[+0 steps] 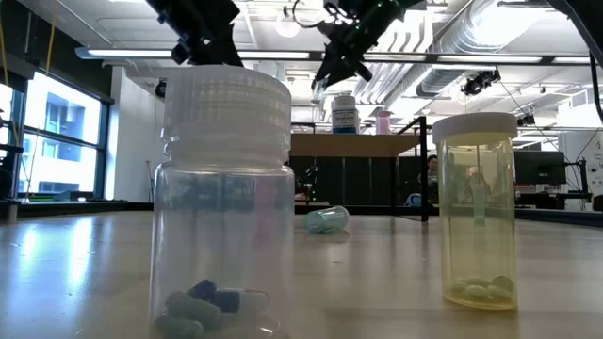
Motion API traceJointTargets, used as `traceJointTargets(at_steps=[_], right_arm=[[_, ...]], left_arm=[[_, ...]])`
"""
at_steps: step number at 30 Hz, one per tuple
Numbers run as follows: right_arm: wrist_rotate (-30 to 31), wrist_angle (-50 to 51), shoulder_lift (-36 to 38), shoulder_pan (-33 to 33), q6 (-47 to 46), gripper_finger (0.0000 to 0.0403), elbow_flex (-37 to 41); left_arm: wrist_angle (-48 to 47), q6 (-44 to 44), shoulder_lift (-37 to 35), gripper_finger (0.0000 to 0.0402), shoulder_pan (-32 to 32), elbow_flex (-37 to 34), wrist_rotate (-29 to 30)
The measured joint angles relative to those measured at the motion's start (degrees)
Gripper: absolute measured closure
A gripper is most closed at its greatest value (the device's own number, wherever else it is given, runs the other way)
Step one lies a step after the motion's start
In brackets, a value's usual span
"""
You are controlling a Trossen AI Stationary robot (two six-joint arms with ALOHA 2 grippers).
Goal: Pick and place medicine bottles onto shelf by color
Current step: Put the bottom blue pill bottle on the shelf
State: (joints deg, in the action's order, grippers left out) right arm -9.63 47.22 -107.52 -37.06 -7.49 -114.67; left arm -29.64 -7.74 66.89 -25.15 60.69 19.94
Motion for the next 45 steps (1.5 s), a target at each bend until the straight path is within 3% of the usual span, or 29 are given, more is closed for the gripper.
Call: traceJointTargets(at_steps=[10,28,45], right_arm=[[0.2,8.1,-1.1,1.2,0.9,0.0308,0.0],[0.5,9.9,-6.6,0.7,2.4,0.0308,0.0],[0.7,10.6,-6.9,0.7,3.5,0.0308,0.0]], left_arm=[[0.5,0.5,0.0,0.0158,0.0,0.0,0.0],[0.4,0.5,0.0,0.0158,0.0,0.0,-0.2],[0.4,0.5,0.0,0.0158,0.0,0.0,-0.2]])
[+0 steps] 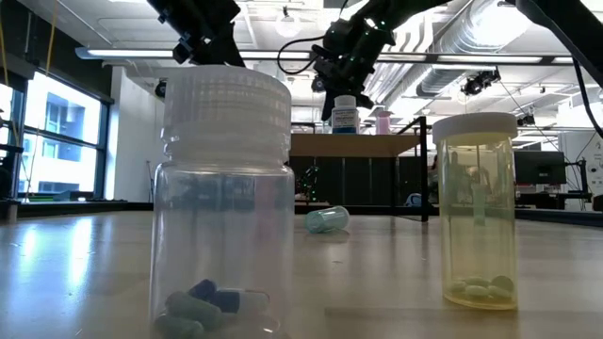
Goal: Pick and place medicine bottles onto shelf by color
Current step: Put the bottom blue pill bottle on the shelf
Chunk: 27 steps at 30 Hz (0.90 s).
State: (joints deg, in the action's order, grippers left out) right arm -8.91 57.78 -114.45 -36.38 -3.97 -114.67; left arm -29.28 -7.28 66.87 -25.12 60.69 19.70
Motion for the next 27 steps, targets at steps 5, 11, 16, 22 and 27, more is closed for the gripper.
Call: traceJointTargets(at_steps=[5,11,16,22,27], right_arm=[[0.0,0.3,0.0,0.0,0.4,0.0289,0.0],[0.0,0.3,0.0,0.0,0.4,0.026,0.0],[0.0,0.3,0.0,0.0,0.4,0.0254,0.0],[0.0,0.3,0.1,0.0,0.4,0.0254,0.0],[0.0,-0.7,1.4,-0.1,0.4,0.0254,0.0]], left_arm=[[0.0,0.0,0.0,0.0158,0.0,0.0,0.0],[0.0,0.0,0.0,0.0158,0.0,0.0,0.0],[0.0,0.0,0.0,0.0158,0.0,0.0,0.0],[0.0,0.0,0.0,0.0158,0.0,0.0,0.0],[0.0,0.0,0.0,0.0158,0.0,0.0,0.0]])
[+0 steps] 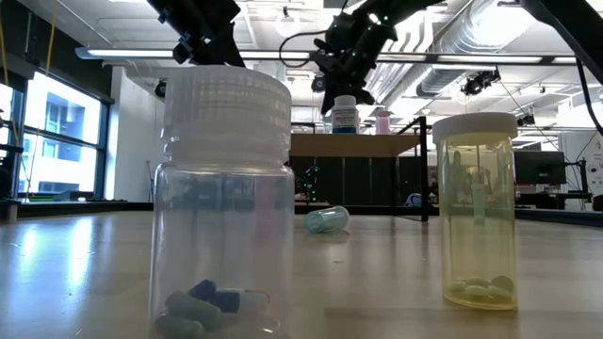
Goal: Pick and place medicine bottles onto shelf by color
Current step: Put the bottom blue pill bottle on the shelf, then put the pink pill bottle on the shelf
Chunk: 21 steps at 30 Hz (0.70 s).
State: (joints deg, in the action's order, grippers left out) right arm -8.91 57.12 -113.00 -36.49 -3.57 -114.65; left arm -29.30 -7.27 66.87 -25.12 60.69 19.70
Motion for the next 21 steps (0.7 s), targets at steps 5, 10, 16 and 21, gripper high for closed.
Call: traceJointTargets(at_steps=[5,10,16,21], right_arm=[[1.6,-0.3,0.6,-0.3,0.0,0.0254,0.0],[2.1,-0.4,1.8,-0.7,0.0,0.0254,0.0],[2.3,-0.7,4.2,-0.7,0.0,0.0253,0.0],[2.4,-0.6,6.3,-0.5,-1.7,0.0253,0.0]], left_arm=[[0.0,0.0,0.0,0.0158,0.0,0.0,-1.5],[0.0,-0.1,0.0,0.0158,0.1,0.0,-5.1],[0.0,0.0,0.0,0.0158,2.1,0.0,-6.2],[0.0,0.0,0.0,0.0158,4.8,0.0,-6.2]])
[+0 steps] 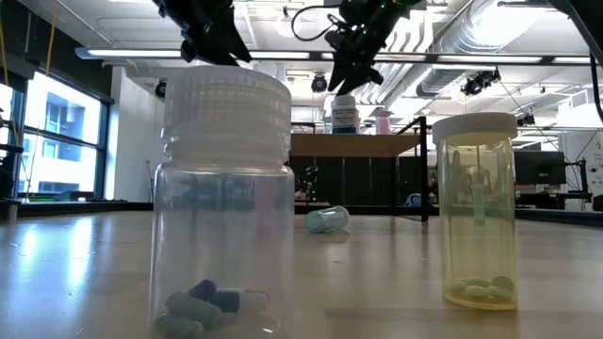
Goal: Pick and place medicine bottles onto shelf by color
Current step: Put the pink pill bottle on the shelf
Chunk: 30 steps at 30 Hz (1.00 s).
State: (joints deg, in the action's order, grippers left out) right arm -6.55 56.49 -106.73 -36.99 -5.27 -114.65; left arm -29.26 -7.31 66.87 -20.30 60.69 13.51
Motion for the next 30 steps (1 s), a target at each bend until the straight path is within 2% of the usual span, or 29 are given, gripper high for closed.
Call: traceJointTargets(at_steps=[8,16,30], right_arm=[[0.0,0.0,3.8,2.0,-3.3,0.0253,0.0],[0.0,0.8,7.5,5.9,-5.3,0.0253,0.0],[0.0,6.9,9.8,13.6,-9.3,0.0253,0.0]], left_arm=[[1.2,-0.1,0.0,0.0158,5.3,0.0,0.0],[1.5,-3.0,1.4,0.0158,13.3,0.0,0.2],[3.8,-3.1,11.7,0.0158,25.0,0.0,0.8]])
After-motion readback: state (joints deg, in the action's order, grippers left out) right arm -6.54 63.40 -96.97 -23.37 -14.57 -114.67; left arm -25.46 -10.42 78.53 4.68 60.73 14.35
